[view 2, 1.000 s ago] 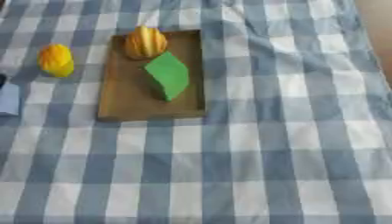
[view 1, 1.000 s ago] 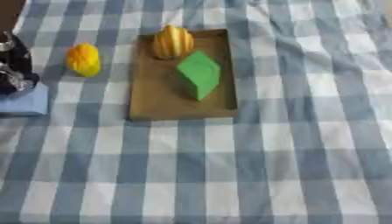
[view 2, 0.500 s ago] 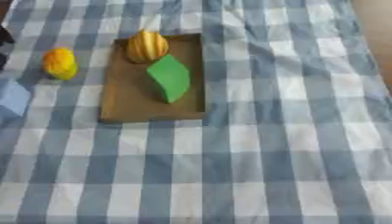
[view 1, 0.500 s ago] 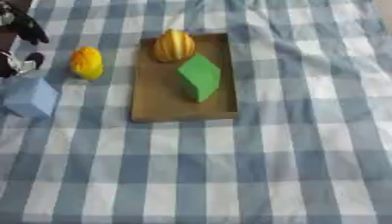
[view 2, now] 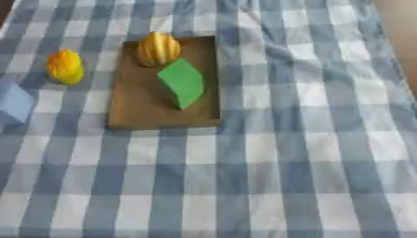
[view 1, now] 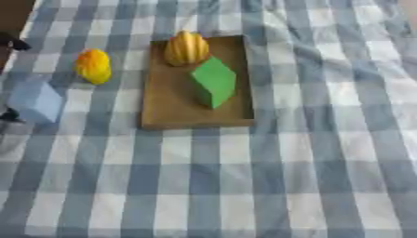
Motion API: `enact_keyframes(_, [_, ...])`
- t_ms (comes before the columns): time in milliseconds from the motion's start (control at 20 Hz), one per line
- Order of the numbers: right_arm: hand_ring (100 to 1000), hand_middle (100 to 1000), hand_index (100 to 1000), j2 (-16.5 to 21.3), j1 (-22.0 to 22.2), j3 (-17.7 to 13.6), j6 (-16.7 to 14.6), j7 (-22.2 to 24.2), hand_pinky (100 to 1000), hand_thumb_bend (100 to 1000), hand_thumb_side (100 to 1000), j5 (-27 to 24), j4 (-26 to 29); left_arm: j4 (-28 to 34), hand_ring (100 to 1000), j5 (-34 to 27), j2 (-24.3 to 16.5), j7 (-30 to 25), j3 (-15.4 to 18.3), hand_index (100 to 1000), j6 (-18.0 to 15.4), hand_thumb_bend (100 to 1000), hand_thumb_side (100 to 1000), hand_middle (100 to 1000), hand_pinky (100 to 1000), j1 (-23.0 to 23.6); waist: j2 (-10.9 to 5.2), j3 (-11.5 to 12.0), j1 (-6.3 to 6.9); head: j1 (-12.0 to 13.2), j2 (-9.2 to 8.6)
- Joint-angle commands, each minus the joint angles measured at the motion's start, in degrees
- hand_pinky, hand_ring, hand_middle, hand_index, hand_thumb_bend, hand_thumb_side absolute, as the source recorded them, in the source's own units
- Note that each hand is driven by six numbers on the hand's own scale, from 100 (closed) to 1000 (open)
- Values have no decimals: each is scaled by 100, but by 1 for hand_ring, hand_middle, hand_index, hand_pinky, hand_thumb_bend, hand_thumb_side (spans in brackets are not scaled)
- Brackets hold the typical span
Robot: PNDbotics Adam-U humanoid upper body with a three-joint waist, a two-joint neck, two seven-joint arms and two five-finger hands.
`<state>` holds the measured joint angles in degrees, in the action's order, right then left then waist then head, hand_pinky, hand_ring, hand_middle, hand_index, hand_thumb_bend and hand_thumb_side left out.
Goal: Pick up objects on the table and place them in the box.
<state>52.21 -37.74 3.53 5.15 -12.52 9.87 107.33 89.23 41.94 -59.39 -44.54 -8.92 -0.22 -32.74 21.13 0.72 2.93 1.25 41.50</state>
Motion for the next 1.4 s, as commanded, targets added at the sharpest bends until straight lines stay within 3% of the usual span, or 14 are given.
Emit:
enact_keyframes(50, [737, 676, 828, 143, -62, -82, -15, -2, 826, 100, 842, -57, 7, -214, 951, 295, -63, 119, 73, 1000, -173, 880, 336, 888, 1000, -94, -124, -3, -14, 37, -66])
enact_keyframes(300, [737, 677, 828, 123, -59, -77, -27, 10, 826, 100, 843, -58, -1, -654, 933, 599, 194, 490, 13, 991, -379, 779, 345, 866, 983, -250, -107, -17, -41, 73, -85])
enact_keyframes(800, [736, 676, 829, 82, -74, -101, -59, -16, 826, 100, 848, -77, -22, -1436, 896, 41, 571, 799, -169, 933, -653, 656, 378, 817, 927, -544, -45, -59, -72, 107, -104])
enact_keyframes(950, [736, 677, 829, 83, -64, -103, -59, -22, 826, 100, 847, -78, -32, -1499, 817, 29, 609, 785, -174, 838, -686, 528, 363, 711, 861, -570, -38, -63, -72, 110, -100])
enact_keyframes(1100, [736, 677, 829, 89, -48, -106, -61, -27, 826, 100, 848, -78, -42, -1388, 719, -15, 620, 821, -135, 726, -674, 330, 316, 594, 777, -574, -39, -61, -72, 98, -95])
enact_keyframes(1400, [737, 677, 829, 125, -13, -123, -76, -38, 827, 100, 840, -84, -51, -528, 692, -85, 615, 829, 83, 717, -618, 172, 293, 581, 750, -762, -84, -35, -63, 63, -58])
